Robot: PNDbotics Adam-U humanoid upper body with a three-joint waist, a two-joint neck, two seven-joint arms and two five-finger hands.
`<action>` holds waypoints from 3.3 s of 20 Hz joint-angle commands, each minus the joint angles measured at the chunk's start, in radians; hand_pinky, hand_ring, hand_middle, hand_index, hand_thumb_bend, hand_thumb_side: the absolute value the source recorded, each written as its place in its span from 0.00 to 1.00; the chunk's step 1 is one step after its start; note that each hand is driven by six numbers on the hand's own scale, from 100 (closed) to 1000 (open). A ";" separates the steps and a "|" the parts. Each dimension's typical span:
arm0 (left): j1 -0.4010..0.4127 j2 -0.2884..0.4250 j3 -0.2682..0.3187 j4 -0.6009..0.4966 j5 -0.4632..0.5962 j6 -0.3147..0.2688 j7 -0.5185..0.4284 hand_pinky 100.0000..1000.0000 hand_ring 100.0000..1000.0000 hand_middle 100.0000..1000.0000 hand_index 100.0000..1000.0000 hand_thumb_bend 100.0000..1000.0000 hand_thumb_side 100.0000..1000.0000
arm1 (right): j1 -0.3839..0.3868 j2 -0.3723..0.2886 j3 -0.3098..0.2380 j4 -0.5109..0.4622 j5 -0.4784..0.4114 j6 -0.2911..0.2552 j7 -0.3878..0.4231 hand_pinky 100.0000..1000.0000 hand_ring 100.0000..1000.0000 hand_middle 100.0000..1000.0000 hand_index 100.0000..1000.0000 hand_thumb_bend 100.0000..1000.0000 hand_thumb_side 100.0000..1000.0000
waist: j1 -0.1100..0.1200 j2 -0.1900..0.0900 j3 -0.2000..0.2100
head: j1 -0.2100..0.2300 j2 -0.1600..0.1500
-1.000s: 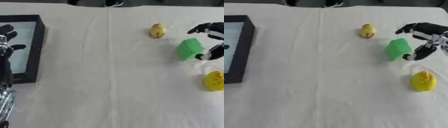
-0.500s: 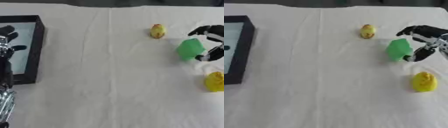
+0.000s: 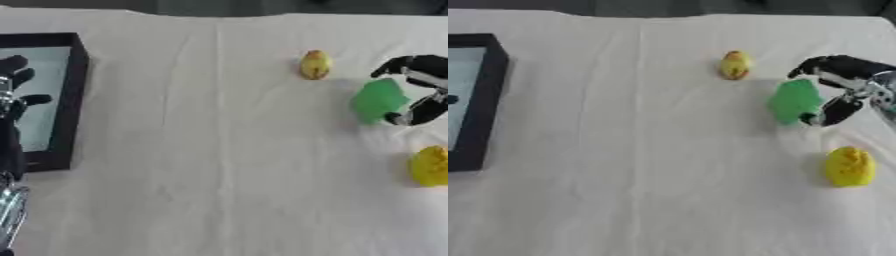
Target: Pick up the objects with one hand, pass them to the other hand, and then place them into the box on the other side of the table.
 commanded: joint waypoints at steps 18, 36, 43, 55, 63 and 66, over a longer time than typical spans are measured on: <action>-0.002 0.017 -0.002 -0.014 0.003 -0.001 -0.010 0.57 0.80 0.74 0.74 0.00 0.71 | 0.065 -0.064 -0.066 -0.286 -0.245 0.121 -0.044 0.81 0.66 0.53 0.58 0.14 0.00 | -0.001 -0.040 -0.022 | 0.012 0.002; -0.066 0.065 -0.027 -0.143 -0.035 0.063 -0.074 0.58 0.80 0.74 0.74 0.00 0.66 | 0.125 0.225 -0.051 -0.536 -0.613 0.468 -0.380 0.59 0.52 0.48 0.55 0.00 0.00 | 0.029 -0.098 -0.039 | 0.036 0.045; -0.108 0.102 -0.060 -0.200 -0.043 0.116 -0.129 0.58 0.80 0.74 0.74 0.00 0.64 | 0.097 0.311 0.005 -0.553 -0.693 0.486 -0.506 0.57 0.51 0.47 0.54 0.00 0.00 | 0.030 -0.119 -0.041 | 0.052 0.074; -0.208 0.116 -0.150 -0.246 -0.019 0.200 -0.270 0.67 0.80 0.74 0.74 0.00 0.60 | 0.047 0.475 0.122 -0.468 -0.740 0.461 -0.631 0.54 0.49 0.47 0.53 0.00 0.00 | 0.031 -0.142 -0.037 | 0.052 0.110; -0.262 0.108 -0.180 -0.246 -0.122 0.268 -0.326 0.62 0.81 0.75 0.75 0.00 0.55 | 0.030 0.516 0.160 -0.434 -0.794 0.450 -0.680 0.54 0.49 0.47 0.53 0.00 0.00 | 0.034 -0.150 -0.016 | 0.036 0.116; -0.288 0.105 -0.201 -0.246 -0.122 0.293 -0.362 0.62 0.81 0.75 0.75 0.00 0.55 | 0.024 0.531 0.173 -0.424 -0.795 0.430 -0.698 0.54 0.49 0.47 0.53 0.00 0.00 | 0.034 -0.155 -0.012 | 0.033 0.118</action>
